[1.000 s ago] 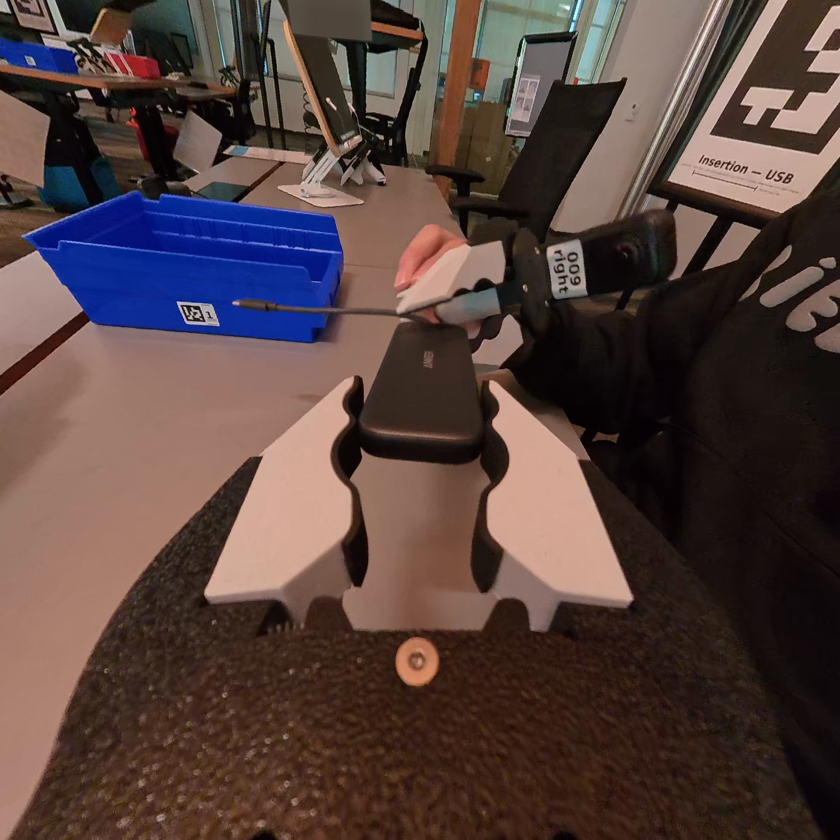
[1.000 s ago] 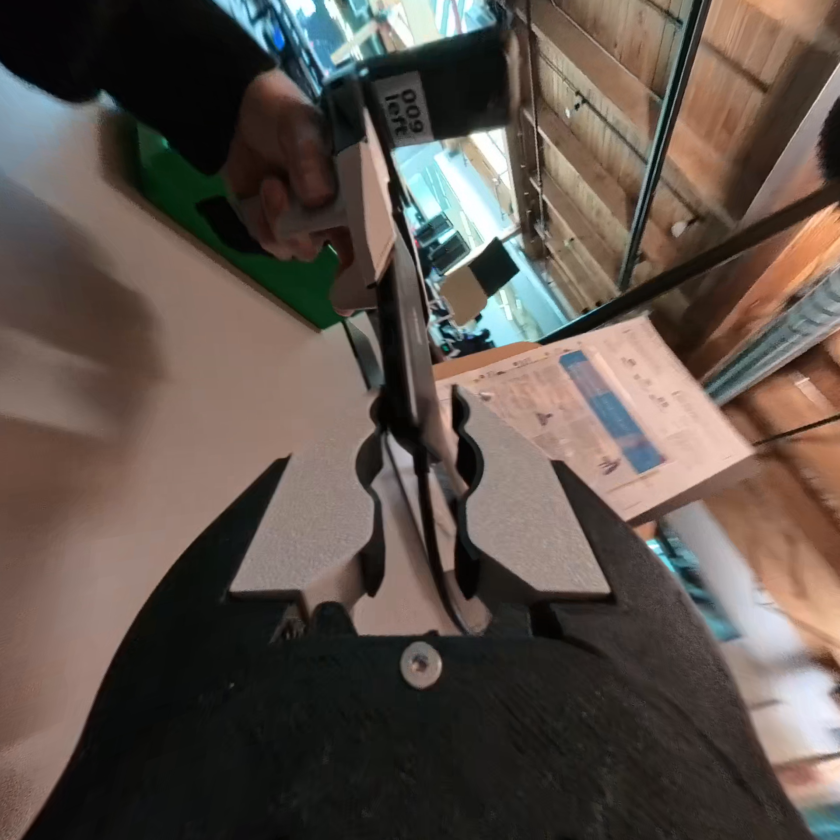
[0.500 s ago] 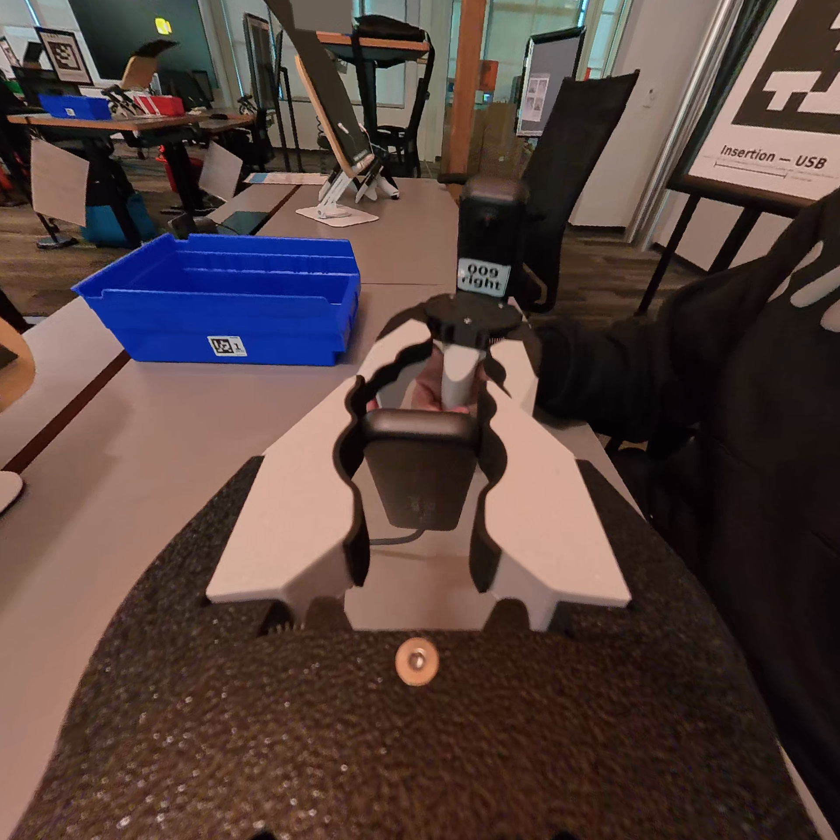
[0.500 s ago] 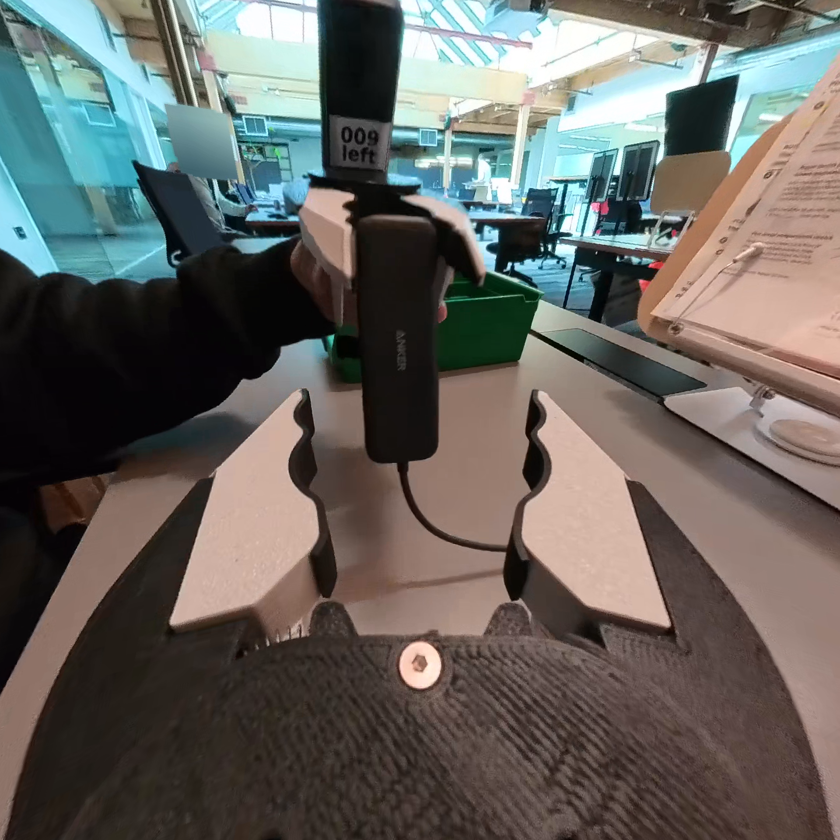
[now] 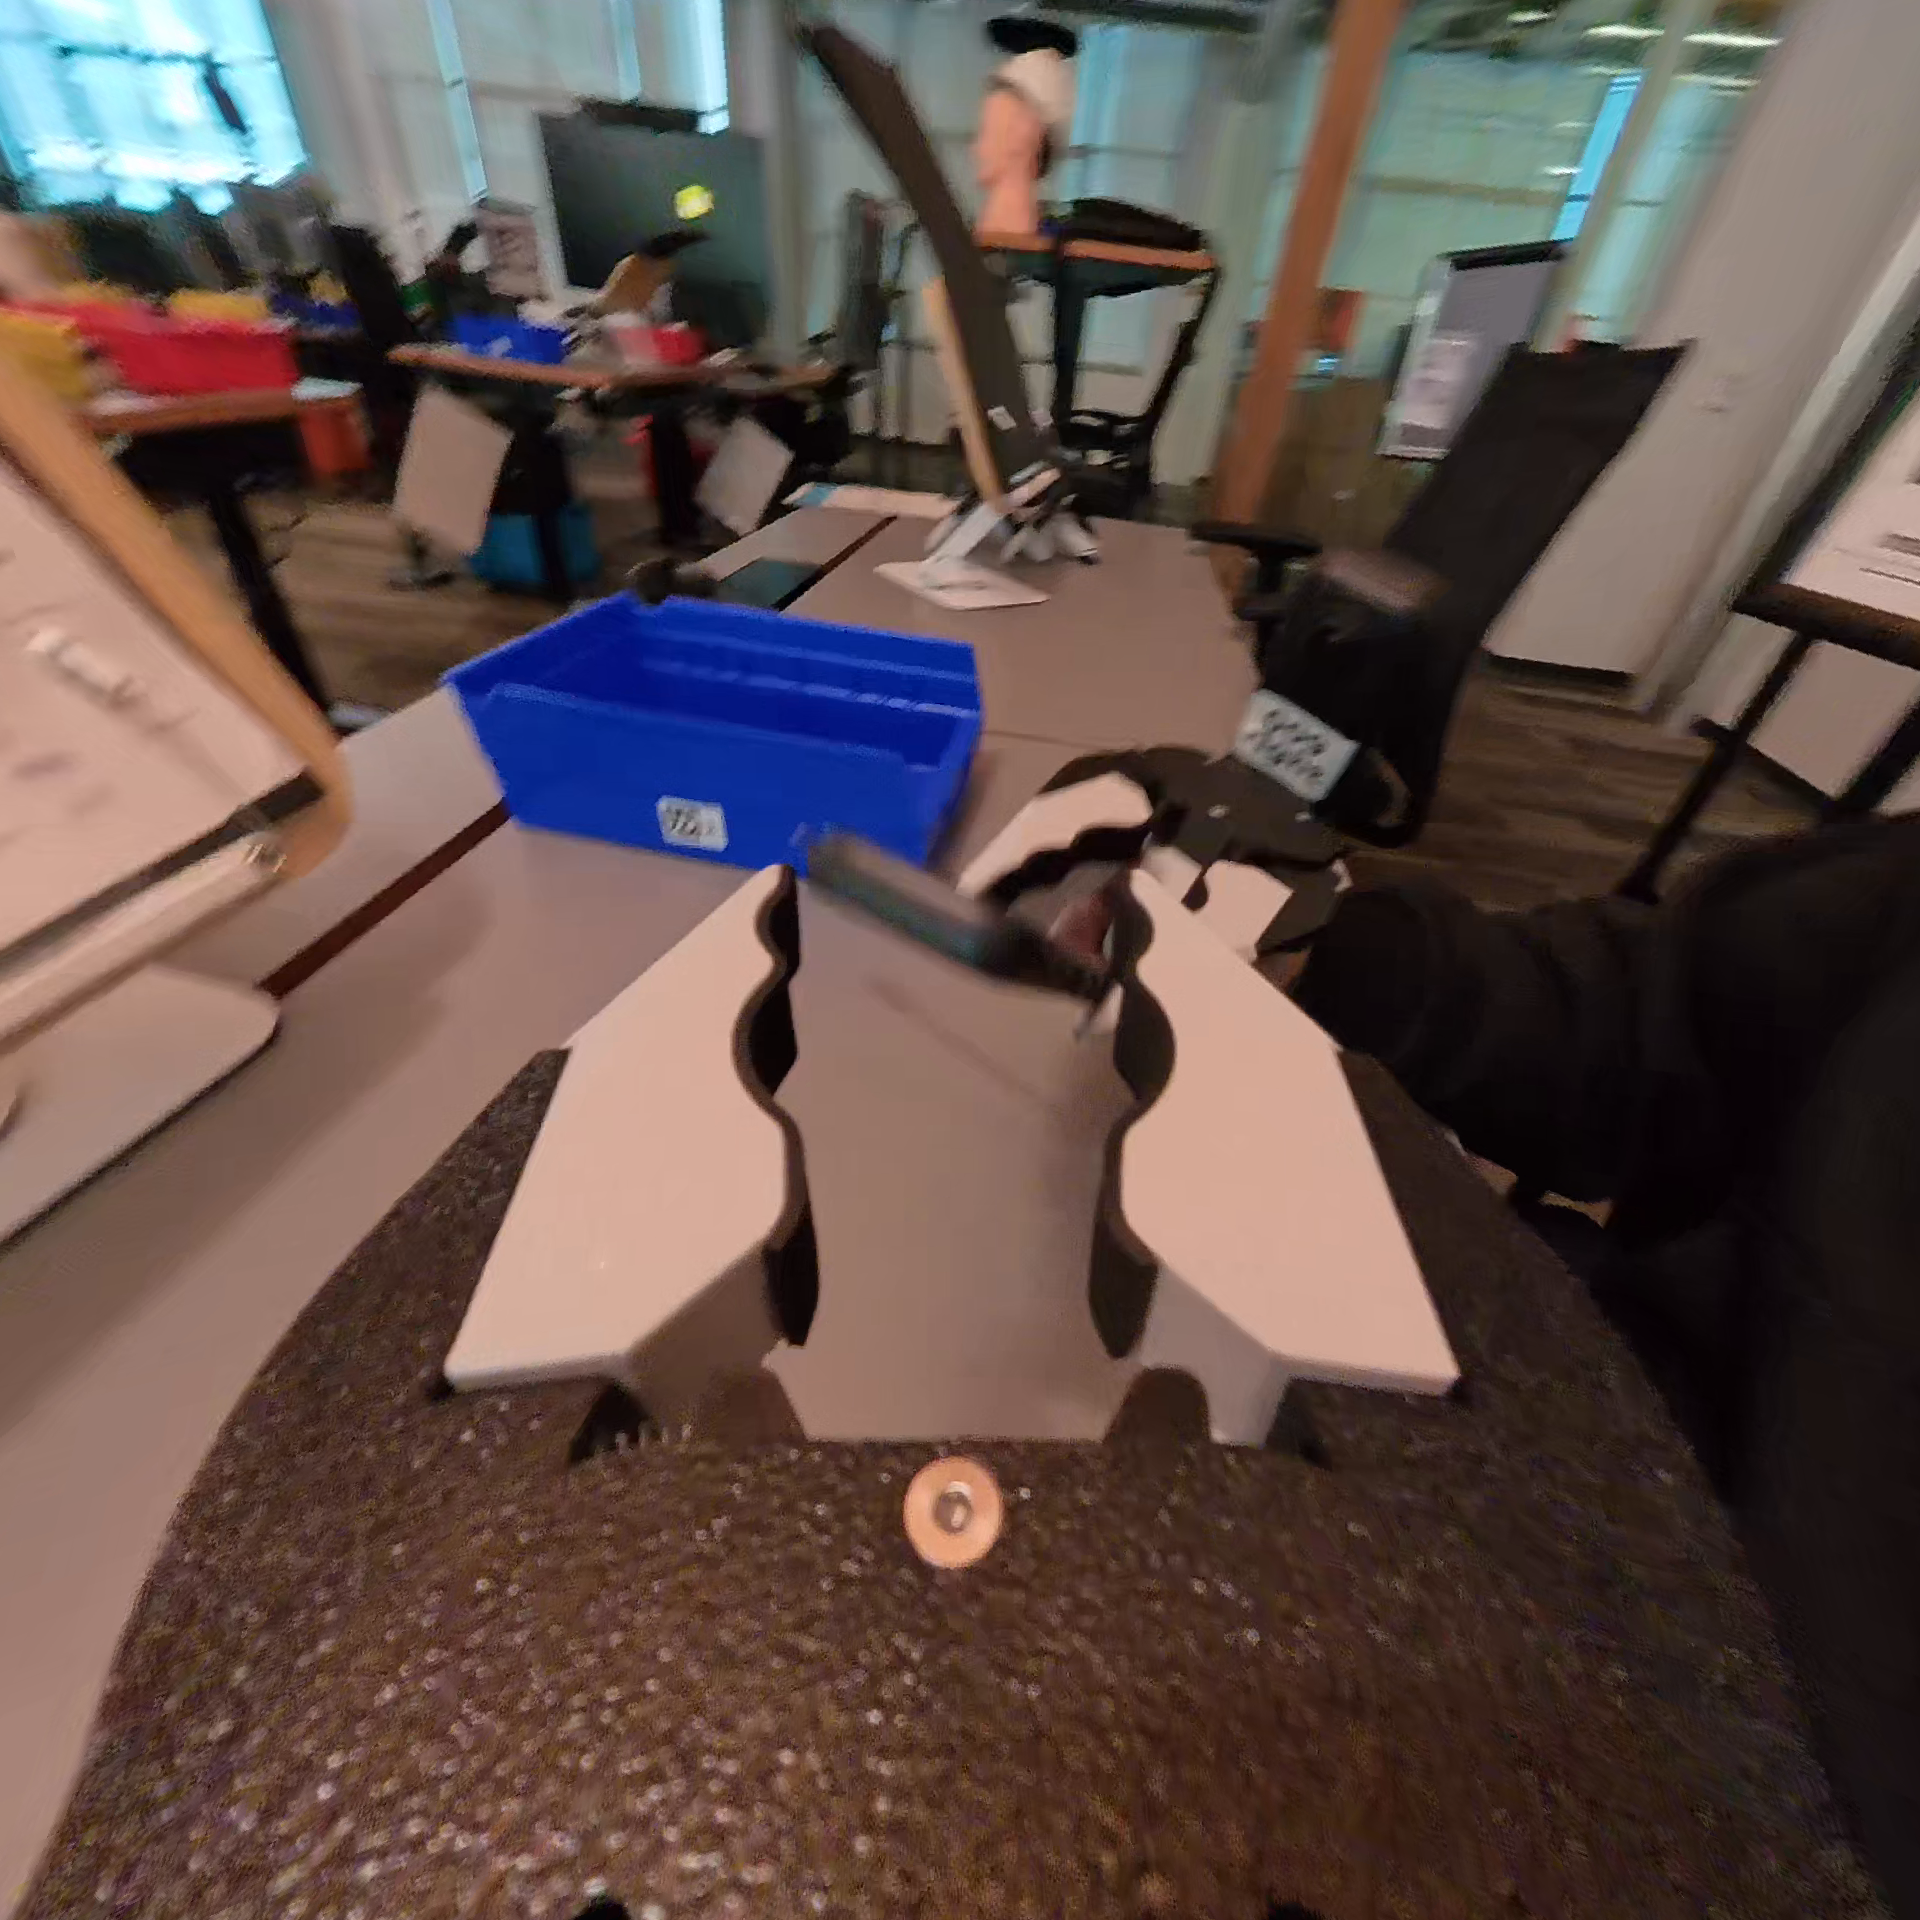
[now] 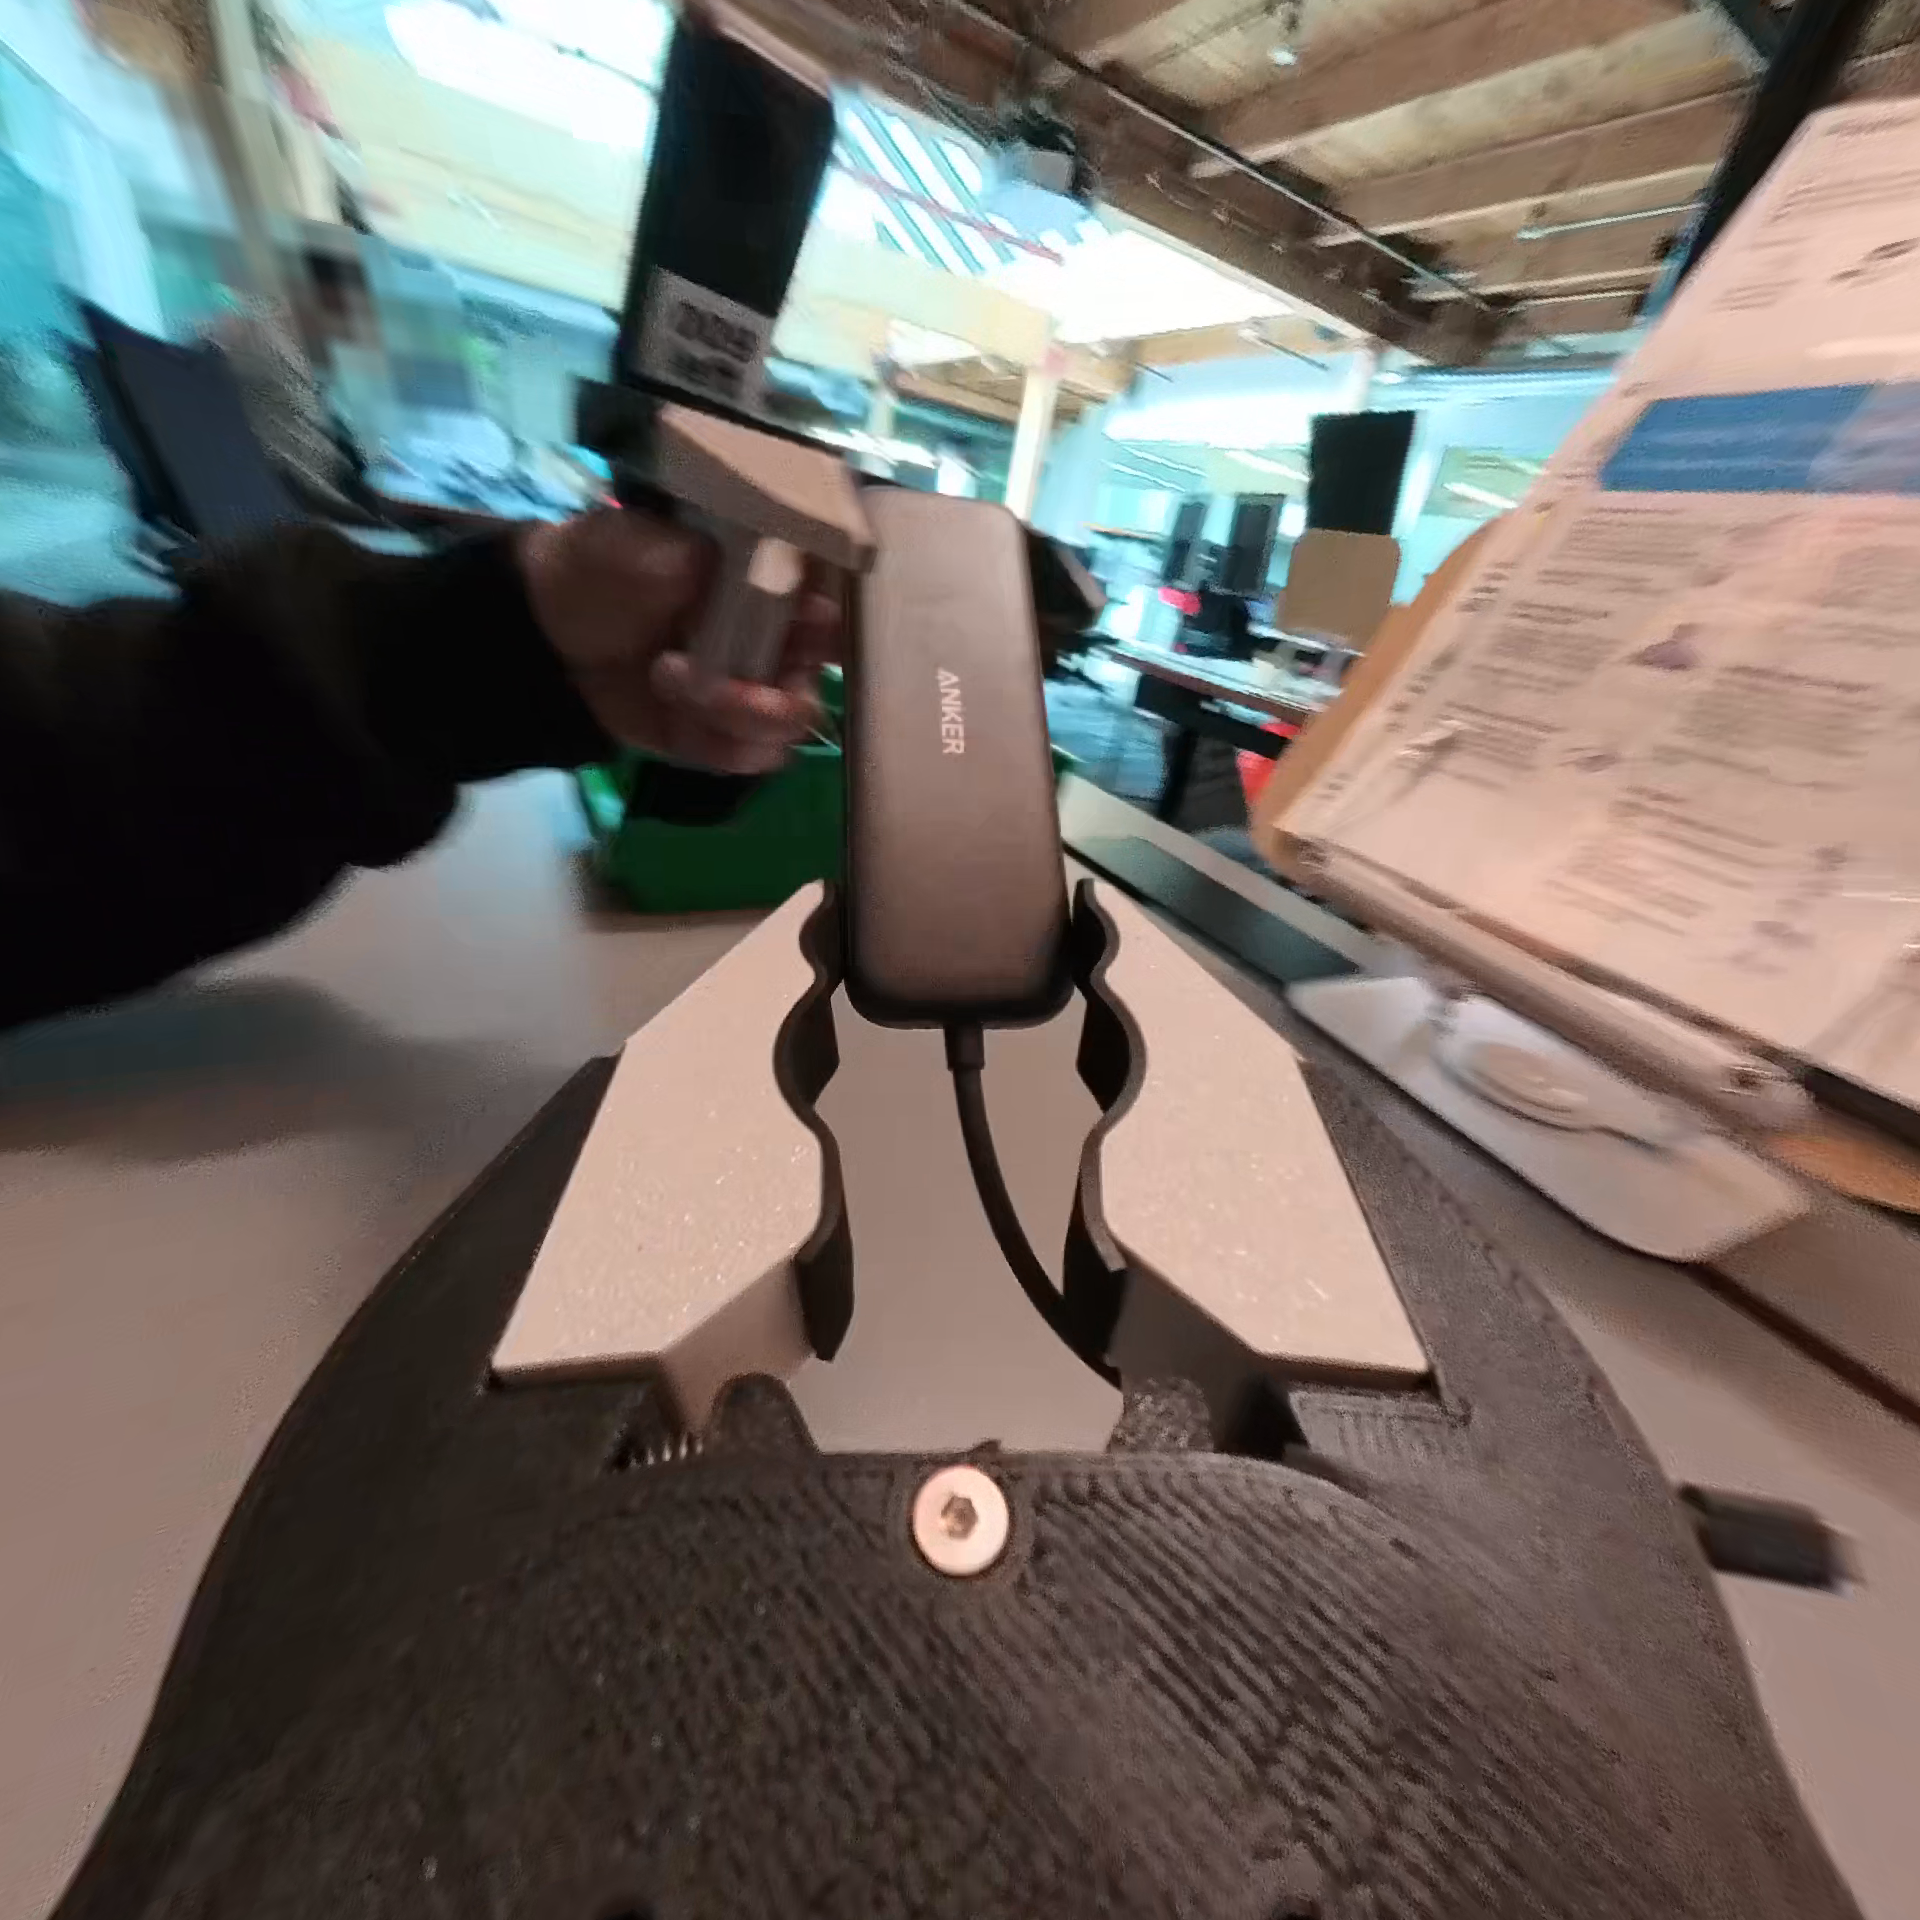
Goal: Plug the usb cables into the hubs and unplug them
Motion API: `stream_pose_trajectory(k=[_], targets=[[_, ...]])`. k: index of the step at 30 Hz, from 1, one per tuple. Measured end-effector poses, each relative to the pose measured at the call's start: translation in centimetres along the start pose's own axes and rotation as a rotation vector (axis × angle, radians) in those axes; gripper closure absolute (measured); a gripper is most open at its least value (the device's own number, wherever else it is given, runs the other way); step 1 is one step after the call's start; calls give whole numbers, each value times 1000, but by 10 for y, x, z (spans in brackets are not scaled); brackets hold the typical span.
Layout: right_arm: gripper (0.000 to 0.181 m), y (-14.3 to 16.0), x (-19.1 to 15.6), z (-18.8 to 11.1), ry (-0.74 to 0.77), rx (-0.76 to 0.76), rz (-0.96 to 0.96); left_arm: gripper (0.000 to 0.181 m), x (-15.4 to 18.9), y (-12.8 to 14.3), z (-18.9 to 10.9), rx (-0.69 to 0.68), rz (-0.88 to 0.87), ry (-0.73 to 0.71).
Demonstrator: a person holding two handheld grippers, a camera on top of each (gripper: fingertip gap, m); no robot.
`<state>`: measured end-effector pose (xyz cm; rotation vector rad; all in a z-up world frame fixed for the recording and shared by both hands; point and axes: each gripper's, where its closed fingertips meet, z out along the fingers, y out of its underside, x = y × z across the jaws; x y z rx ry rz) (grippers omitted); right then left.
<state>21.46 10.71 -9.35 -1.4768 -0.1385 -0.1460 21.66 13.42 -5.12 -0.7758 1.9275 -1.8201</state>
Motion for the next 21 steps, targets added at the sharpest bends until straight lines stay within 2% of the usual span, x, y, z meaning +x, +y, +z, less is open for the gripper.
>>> stream_pose_trajectory(k=[3, 5, 7, 9, 10, 11, 13, 15, 17, 21], targets=[[139, 0, 20, -8, 126, -54, -153, 121, -7, 30, -4, -61, -148, -102], [138, 6, 22, -8, 145, -103, -216, 121, -3, 46, 1, -78, -268, -108], [138, 15, 20, -4, 149, -161, -300, 122, 2, 50, 7, -42, -380, -65], [138, 24, 13, 1, 142, -202, -363, 138, 2, 49, 11, 19, -487, -30], [138, 27, 9, 3, 135, -214, -382, 155, 0, 52, 14, 37, -543, -13], [138, 28, 6, 5, 130, -217, -392, 166, -2, 54, 16, 53, -599, 7], [138, 27, 9, 6, 161, -205, -416, 169, -5, 53, 18, 137, -710, 76], [138, 28, 10, 5, 159, -192, -420, 171, -12, 58, 20, 195, -931, 132], [138, 25, 9, 4, 139, -119, -358, 171, -15, 62, 22, 249, -1075, 205], [139, 30, 11, 1, 103, -87, -248, 171, -18, 69, 27, 270, -1141, 211]])
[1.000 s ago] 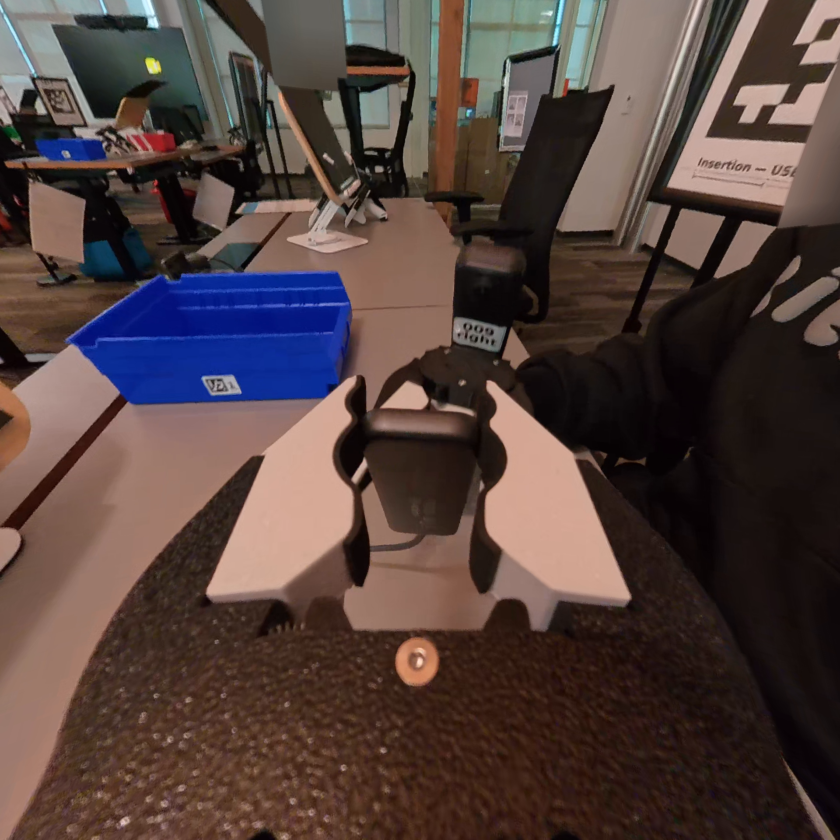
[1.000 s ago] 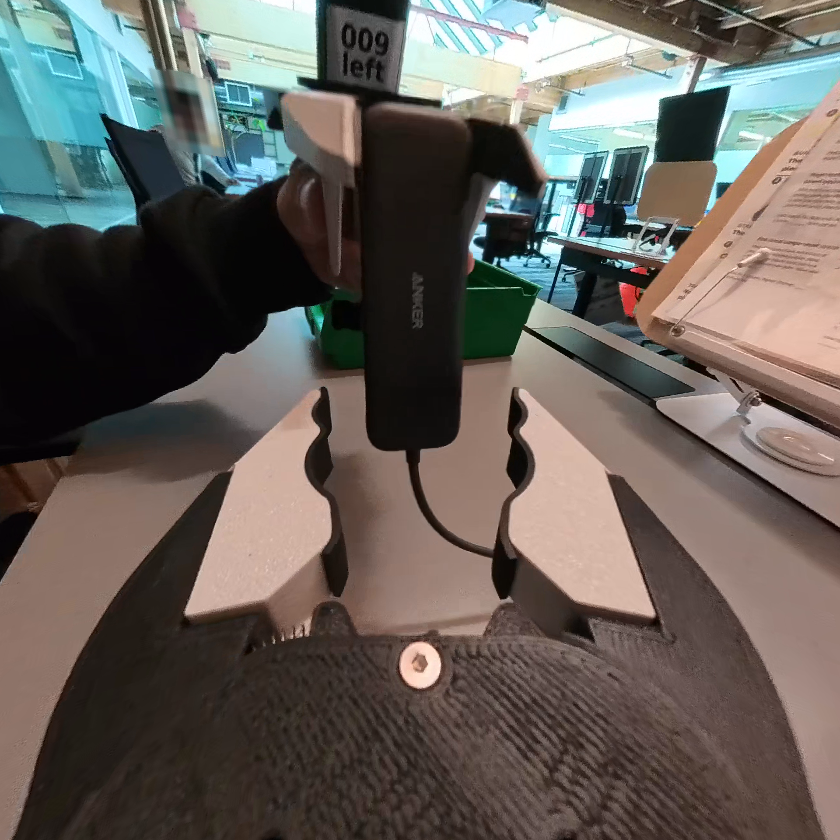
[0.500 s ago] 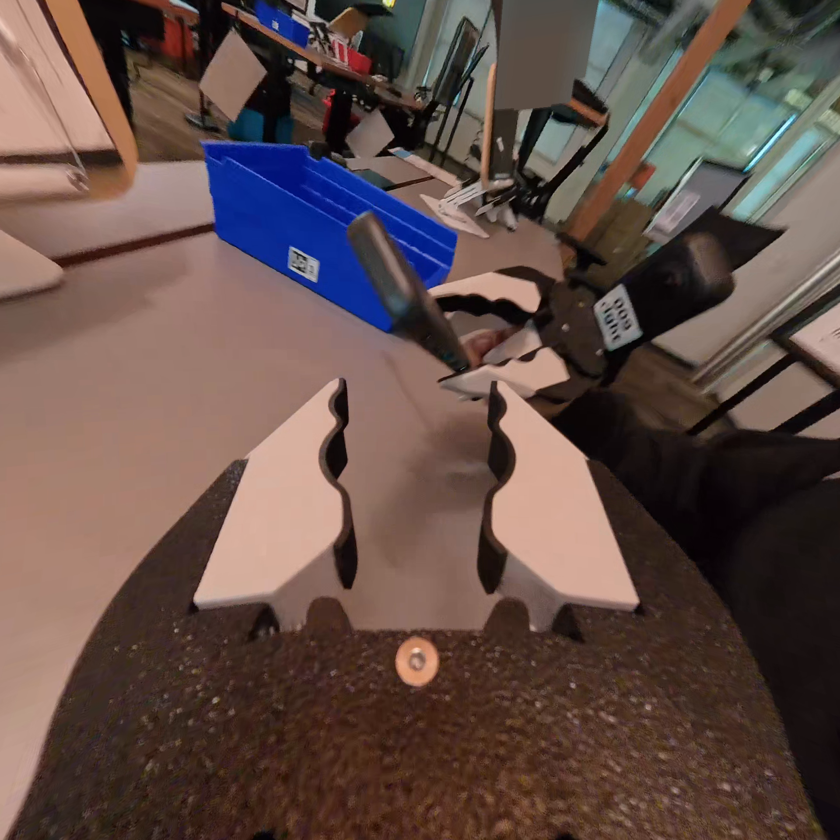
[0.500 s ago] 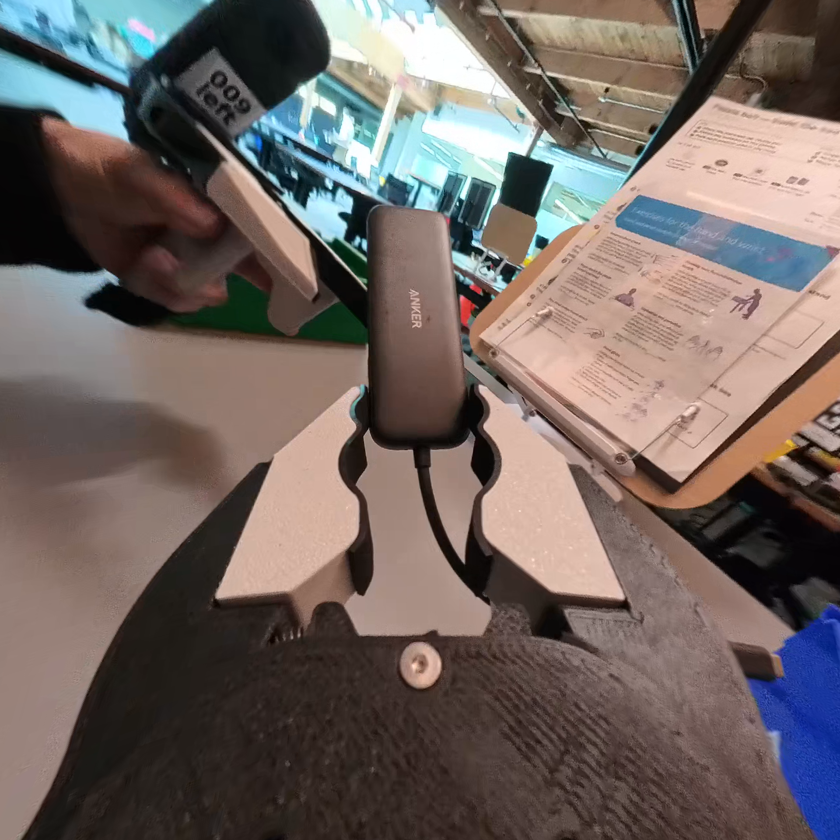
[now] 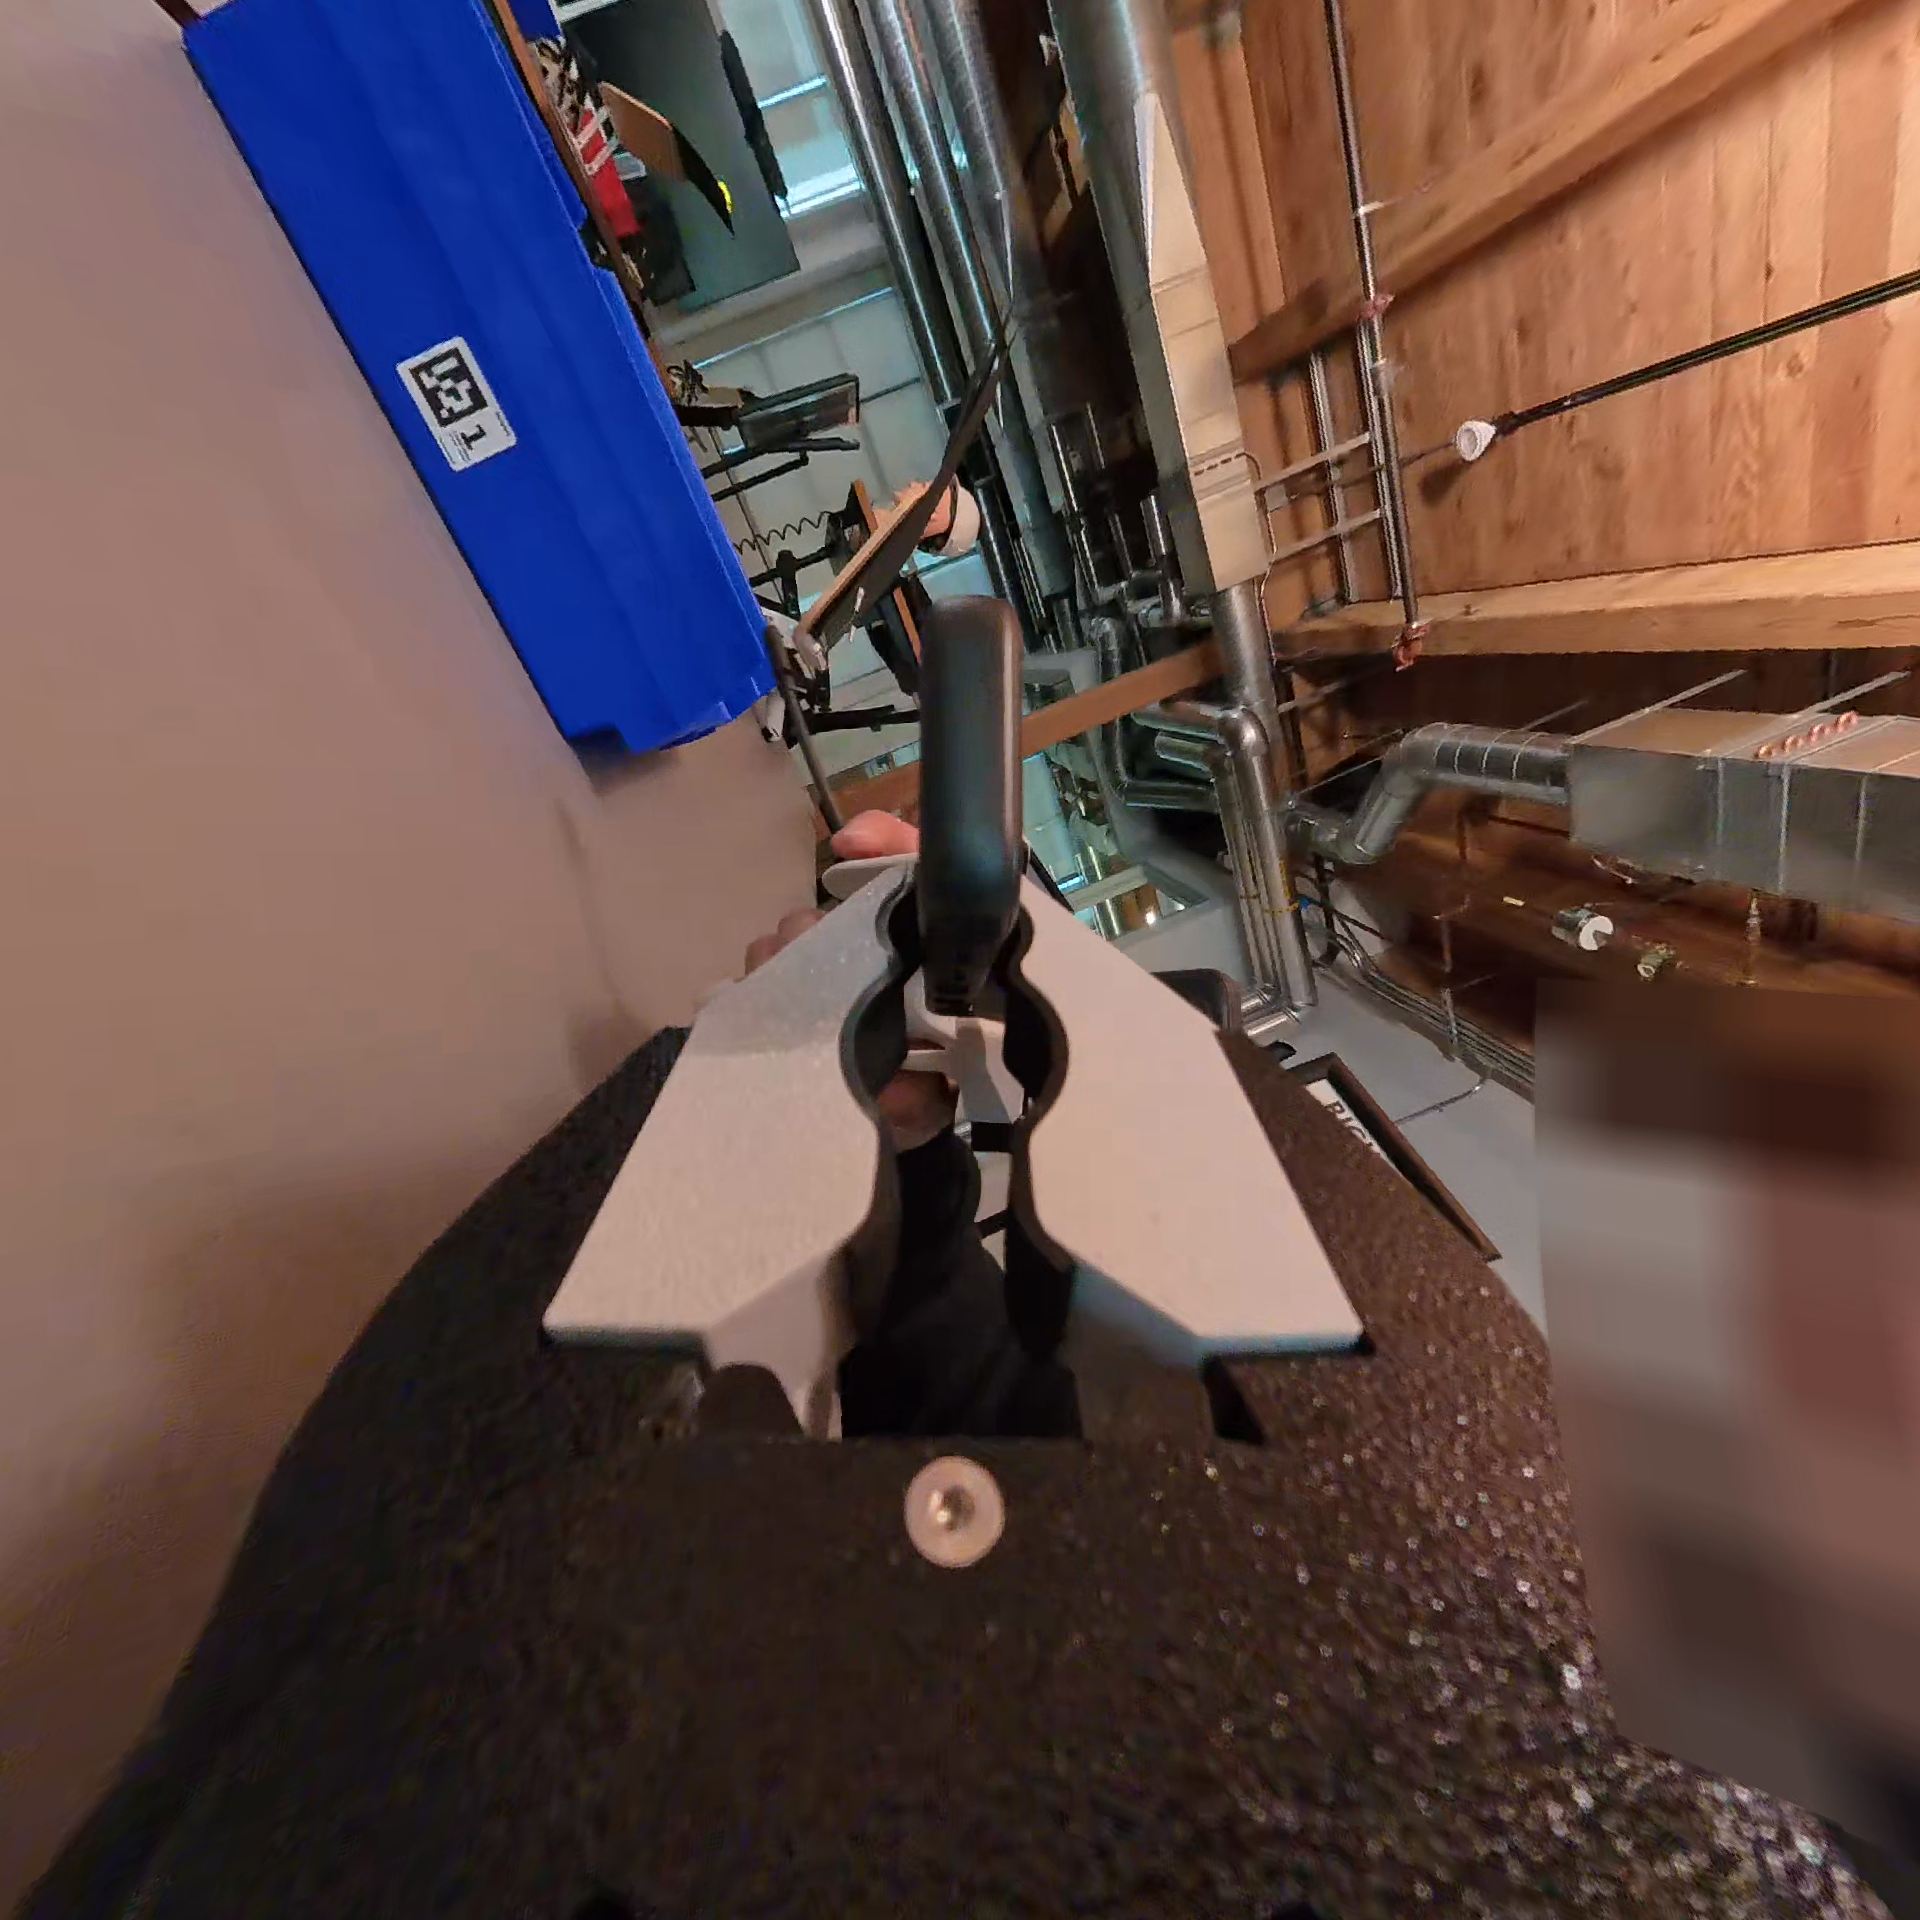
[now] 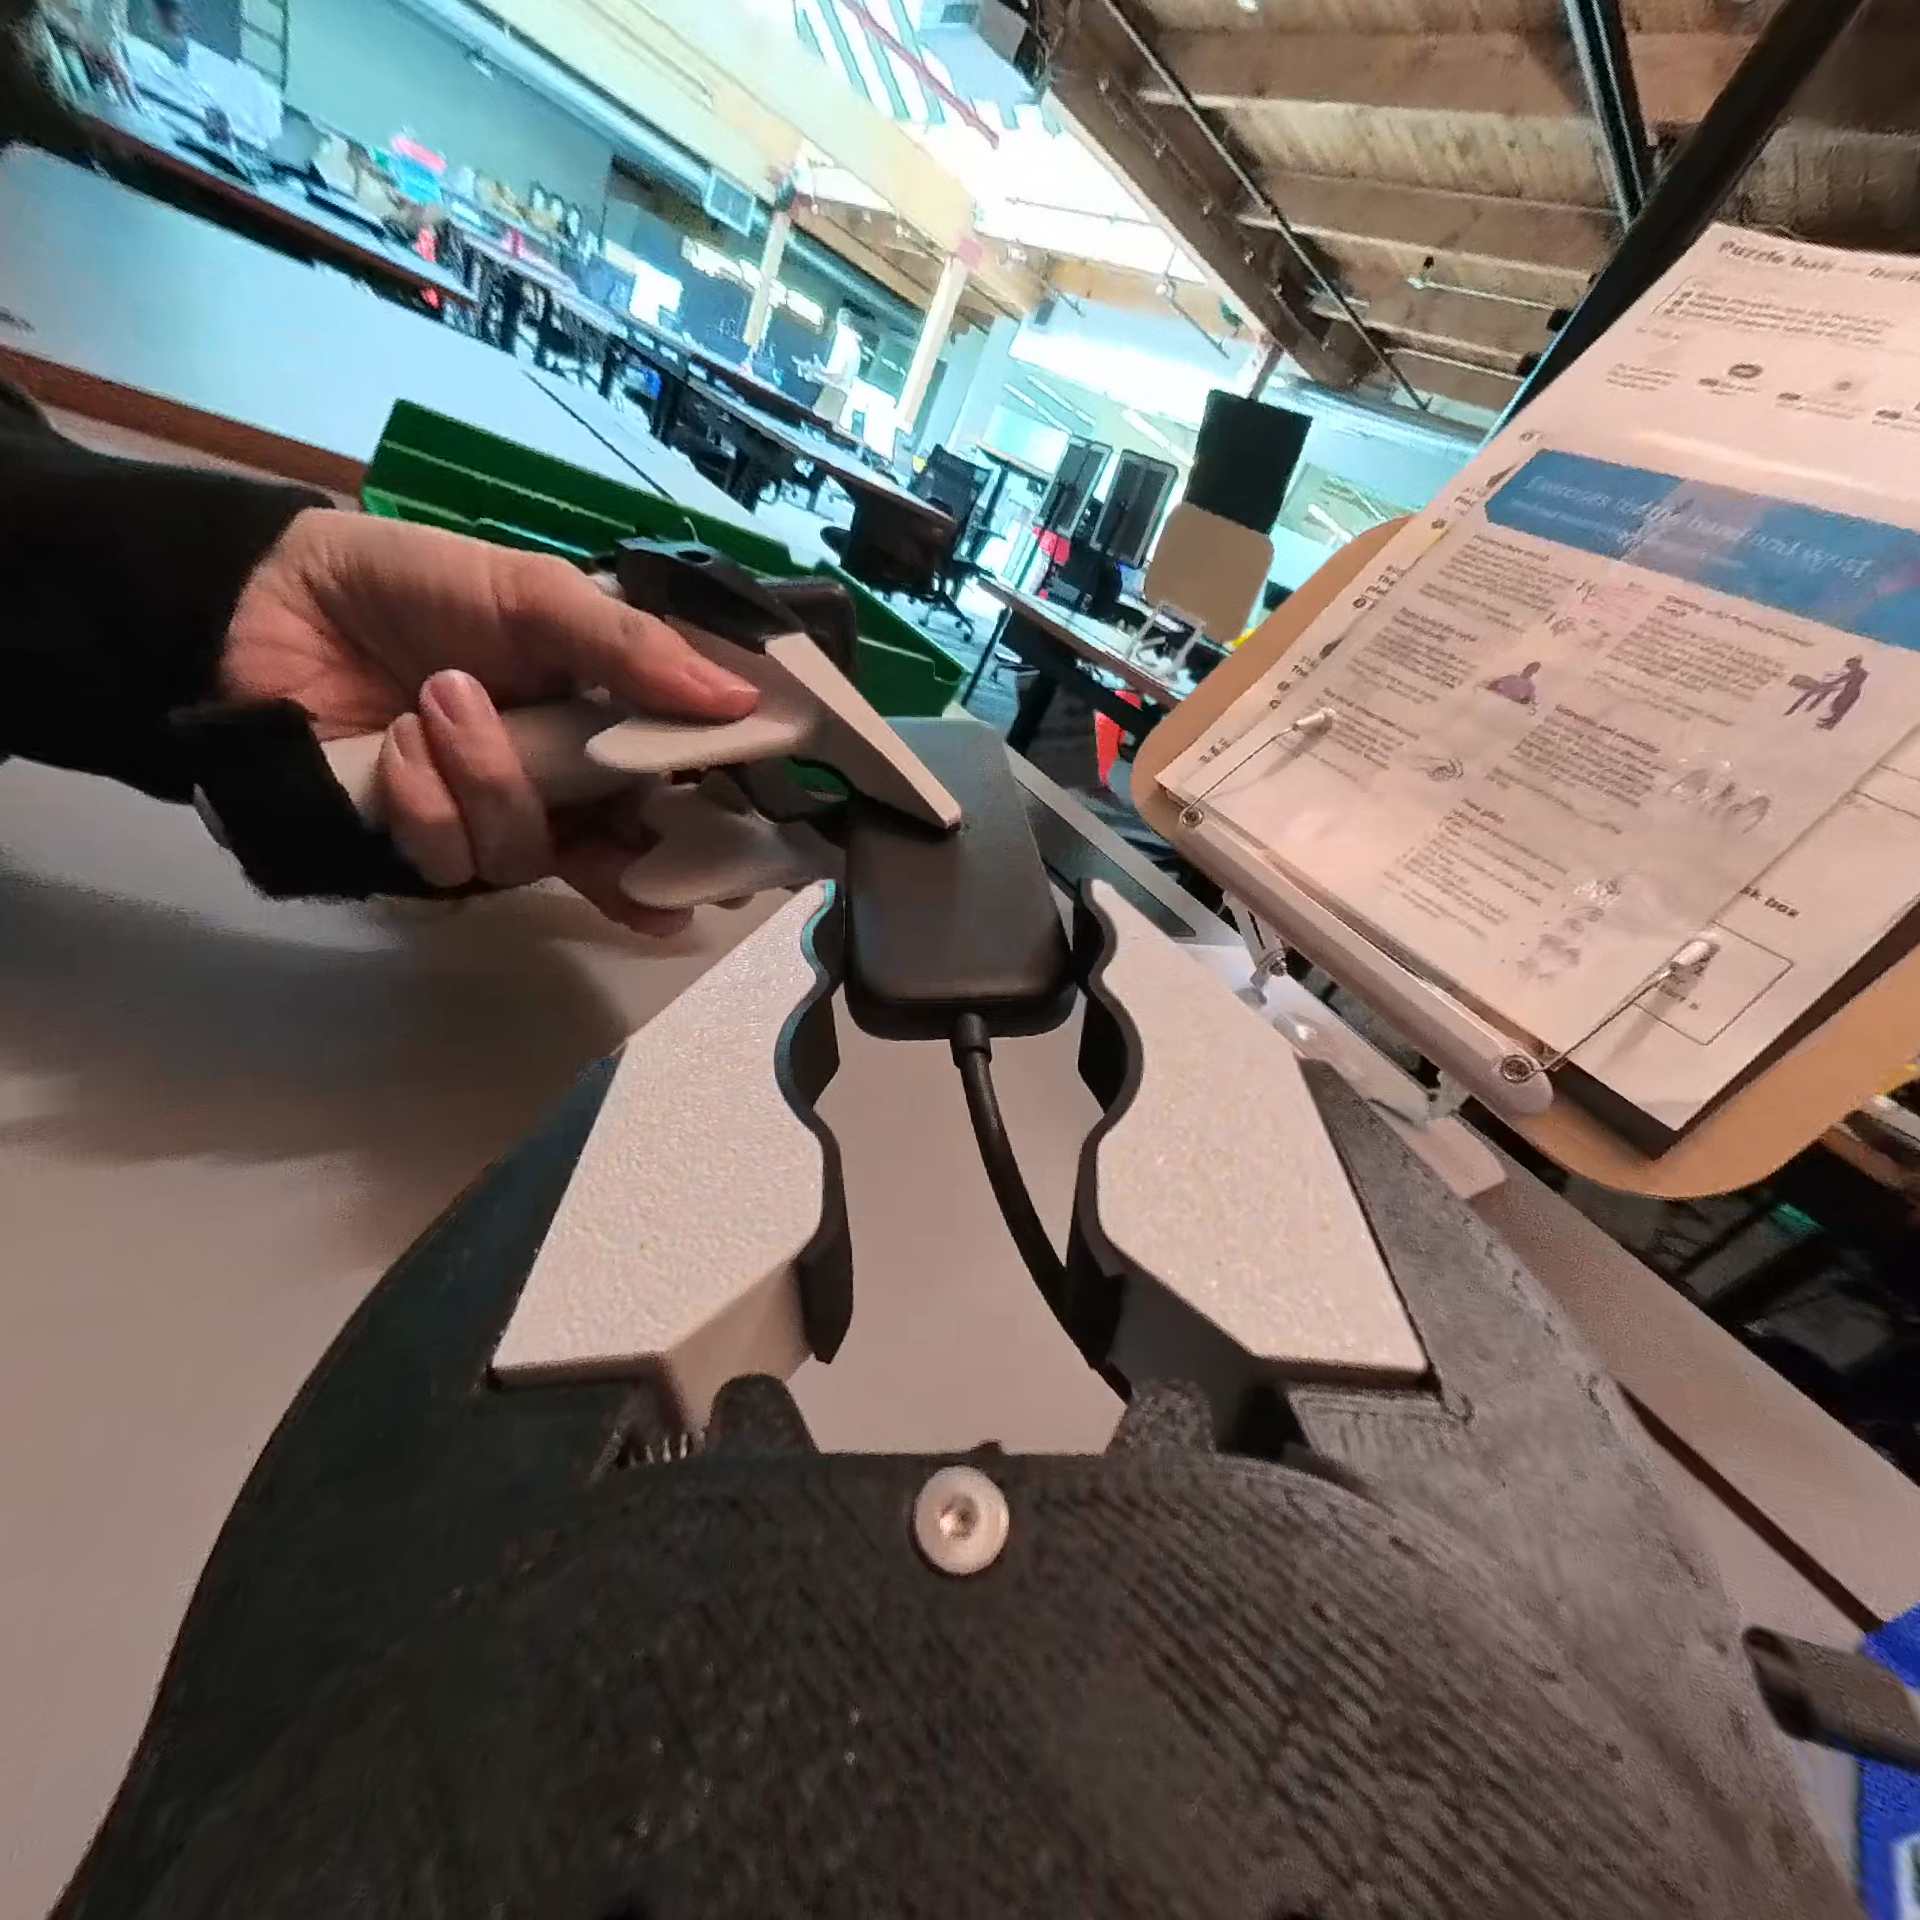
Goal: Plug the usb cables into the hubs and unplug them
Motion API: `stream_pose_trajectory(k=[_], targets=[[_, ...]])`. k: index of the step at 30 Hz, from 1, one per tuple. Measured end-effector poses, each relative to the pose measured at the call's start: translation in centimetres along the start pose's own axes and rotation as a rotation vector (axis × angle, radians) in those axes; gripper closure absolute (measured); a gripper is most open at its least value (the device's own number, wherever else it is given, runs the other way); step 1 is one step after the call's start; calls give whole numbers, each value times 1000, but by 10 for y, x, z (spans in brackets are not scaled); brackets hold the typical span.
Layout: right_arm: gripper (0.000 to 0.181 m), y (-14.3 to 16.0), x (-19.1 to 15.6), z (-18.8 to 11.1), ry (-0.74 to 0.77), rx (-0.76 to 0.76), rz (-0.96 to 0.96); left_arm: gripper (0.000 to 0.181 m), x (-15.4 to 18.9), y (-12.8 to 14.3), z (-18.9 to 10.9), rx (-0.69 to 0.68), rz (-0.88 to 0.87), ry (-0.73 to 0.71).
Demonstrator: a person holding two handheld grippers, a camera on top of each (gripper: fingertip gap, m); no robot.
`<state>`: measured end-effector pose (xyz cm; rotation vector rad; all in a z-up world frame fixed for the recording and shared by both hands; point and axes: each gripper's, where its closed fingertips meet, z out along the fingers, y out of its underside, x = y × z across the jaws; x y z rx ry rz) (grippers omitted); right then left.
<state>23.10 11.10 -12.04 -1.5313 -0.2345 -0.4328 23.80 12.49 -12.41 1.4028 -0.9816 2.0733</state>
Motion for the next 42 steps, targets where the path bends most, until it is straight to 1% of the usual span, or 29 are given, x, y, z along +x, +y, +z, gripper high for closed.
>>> stream_pose_trajectory(k=[3, 4, 5, 6, 7, 9, 13, 15, 17, 19, 22, 24, 27, 30, 33, 36, 39, 42], targets=[[139, 1, 2, -1, 9, 16, 19, 171, 0, -2, 2, -12, 7, -26], [133, 4, 5, -1, 24, 1, 27, 171, 3, -3, 2, -13, 12, -25], [123, 10, 10, 0, 47, -37, 28, 171, 5, -5, 2, -17, 25, -35], [120, 15, 11, -1, 41, -57, 23, 172, 7, -5, 2, -28, 42, -51], [124, 12, 6, -2, 6, -35, 27, 172, 10, -4, 4, -38, 57, -62], [130, -1, 7, -5, 10, 45, 58, 172, 16, -1, 8, -55, 49, -51], [132, 3, 4, -2, -4, 41, 73, 171, 18, 5, 16, -82, 36, -51], [138, 2, 5, -2, 21, 56, 56, 172, 19, 8, 20, -80, 25, -36], [139, 3, 8, -3, 45, 38, 37, 172, 19, 5, 22, -58, 28, -41], [139, 1, 11, -3, 64, 51, 48, 172, 20, 3, 25, -49, 26, -47], [132, -4, 17, -6, 102, 94, 68, 172, 18, -2, 25, -35, 36, -88], [136, -3, 15, -6, 75, 90, 88, 172, 16, -3, 24, -37, 41, -113], [136, -2, 16, -5, 71, 70, 96, 172, 17, -5, 25, -42, 47, -127], [136, -7, 21, -8, 125, 110, 108, 172, 22, -8, 31, -25, 73, -149], [135, -11, 26, -12, 141, 151, 147, 172, 24, -12, 32, -8, 77, -161], [136, -8, 25, -11, 120, 129, 156, 172, 22, -12, 32, 4, 77, -170], [136, -14, 26, -13, 129, 126, 157, 172, 25, -13, 33, 12, 55, -135], [136, -9, 26, -10, 130, 112, 200, 172, 21, -16, 33, 36, 62, -167]])
